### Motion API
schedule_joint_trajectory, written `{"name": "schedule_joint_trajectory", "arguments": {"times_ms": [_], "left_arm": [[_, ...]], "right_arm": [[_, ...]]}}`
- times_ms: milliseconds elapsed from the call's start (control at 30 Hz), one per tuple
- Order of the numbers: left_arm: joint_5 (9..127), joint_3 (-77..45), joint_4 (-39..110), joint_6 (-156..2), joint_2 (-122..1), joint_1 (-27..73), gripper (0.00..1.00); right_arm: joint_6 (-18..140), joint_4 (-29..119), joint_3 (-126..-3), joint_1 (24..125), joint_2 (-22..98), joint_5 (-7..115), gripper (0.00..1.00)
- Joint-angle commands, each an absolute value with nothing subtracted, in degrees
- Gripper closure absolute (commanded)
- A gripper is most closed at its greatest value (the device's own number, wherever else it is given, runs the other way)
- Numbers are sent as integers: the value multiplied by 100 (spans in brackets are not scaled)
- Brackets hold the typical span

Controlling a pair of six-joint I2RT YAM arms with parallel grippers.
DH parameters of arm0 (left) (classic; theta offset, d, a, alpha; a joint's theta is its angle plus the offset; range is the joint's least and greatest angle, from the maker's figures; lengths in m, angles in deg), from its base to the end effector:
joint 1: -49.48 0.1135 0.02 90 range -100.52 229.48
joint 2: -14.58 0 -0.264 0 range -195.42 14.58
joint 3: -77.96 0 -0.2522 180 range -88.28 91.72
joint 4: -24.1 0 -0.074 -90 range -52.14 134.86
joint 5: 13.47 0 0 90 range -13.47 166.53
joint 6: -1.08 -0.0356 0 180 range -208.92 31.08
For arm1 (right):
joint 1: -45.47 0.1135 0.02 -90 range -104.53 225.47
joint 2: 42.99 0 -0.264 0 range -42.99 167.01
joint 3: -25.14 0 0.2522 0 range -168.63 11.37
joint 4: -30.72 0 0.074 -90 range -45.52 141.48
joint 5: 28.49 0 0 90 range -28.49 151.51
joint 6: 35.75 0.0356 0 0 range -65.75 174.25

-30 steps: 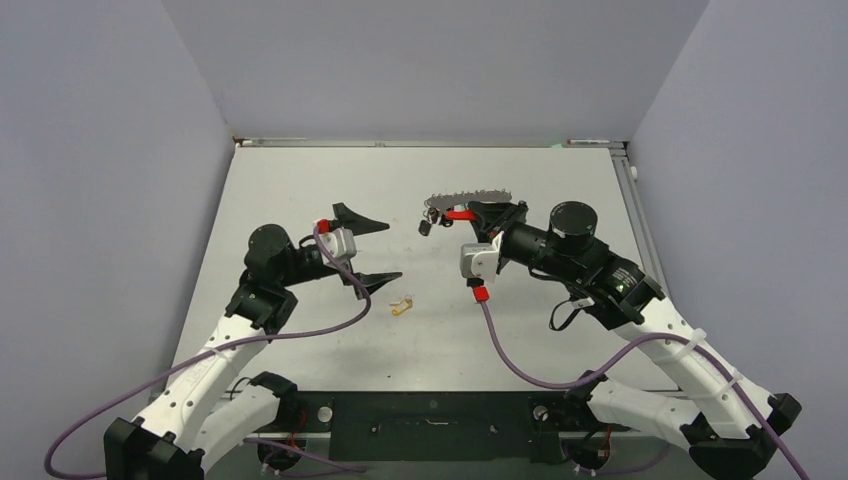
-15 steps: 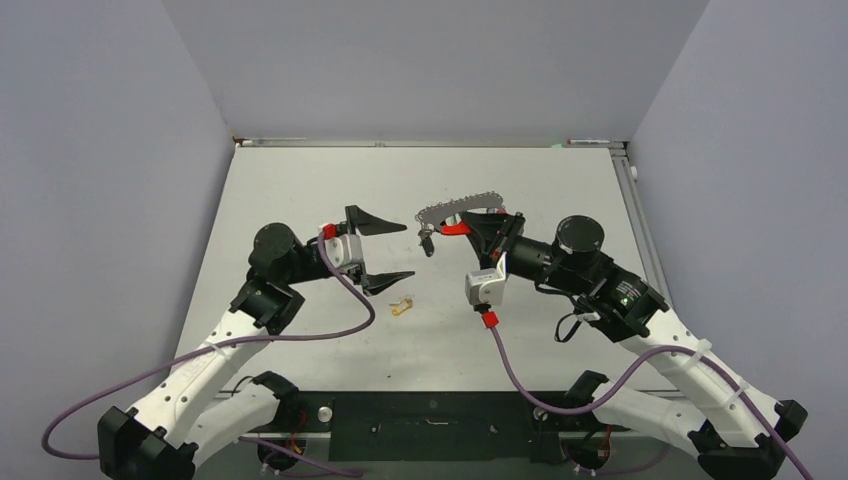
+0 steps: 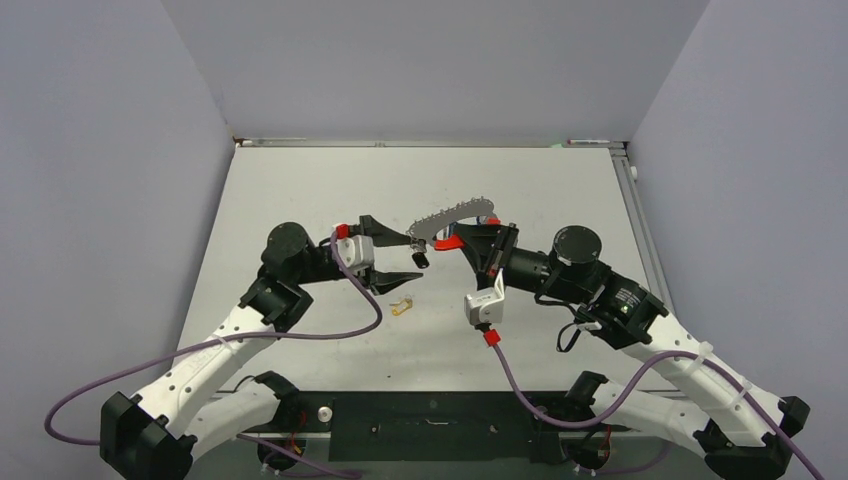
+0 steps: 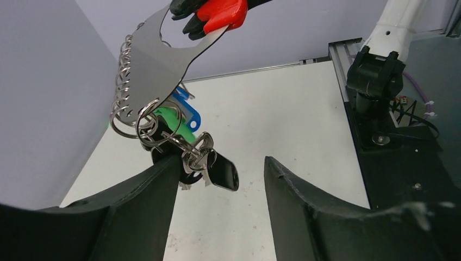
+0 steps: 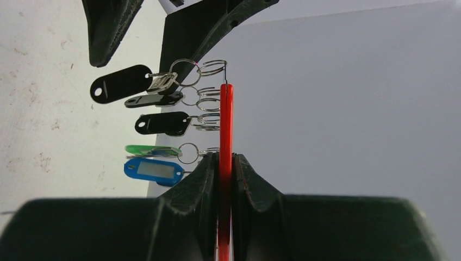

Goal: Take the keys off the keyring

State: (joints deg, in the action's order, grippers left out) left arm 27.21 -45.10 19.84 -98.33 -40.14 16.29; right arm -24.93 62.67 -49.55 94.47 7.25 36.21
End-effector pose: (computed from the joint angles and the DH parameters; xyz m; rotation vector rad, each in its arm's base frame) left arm 0.1661 -0.1409 0.3498 1.1790 1.0426 -0.9518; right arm 0.1106 0.1504 0.4070 -1.6333 0.4308 -0.0192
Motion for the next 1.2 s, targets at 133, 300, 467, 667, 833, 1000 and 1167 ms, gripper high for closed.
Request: {"name": "schedule_joint_trajectory", "arguments": {"times_ms": [133,300,467,667,833,1000,1167], "left_arm": [[2642,-4231,1880,-9771,-4012,1274,57],[2690,-4222,1828,-9654,-4044,1248,59],[2842,-4272,1689,-9332,-4094,1248,57],[3118,-4240,1782,-8726,-4096,1257,61],[3379,-4314,2030,-8573,-3982,1273,89],[3641,-4382,2516,-8580,-3721,1362,100],[3868,-4409,3321,-9033,-3480,1531,100]], "right_arm": [[-2670,5801,-5018,9618,582,3675,95],[-2844,5797,-4895,9707,494,3710,95],[-2793,5730,-4885,9758,483,3717,95],[-2634,5735,-4872,9783,463,3832,95],[-2573,5758,-4796,9778,378,3880,95],[-2178,5731,-4754,9777,390,4209,95],[-1309,5694,-4659,9761,389,4622,95]]}}
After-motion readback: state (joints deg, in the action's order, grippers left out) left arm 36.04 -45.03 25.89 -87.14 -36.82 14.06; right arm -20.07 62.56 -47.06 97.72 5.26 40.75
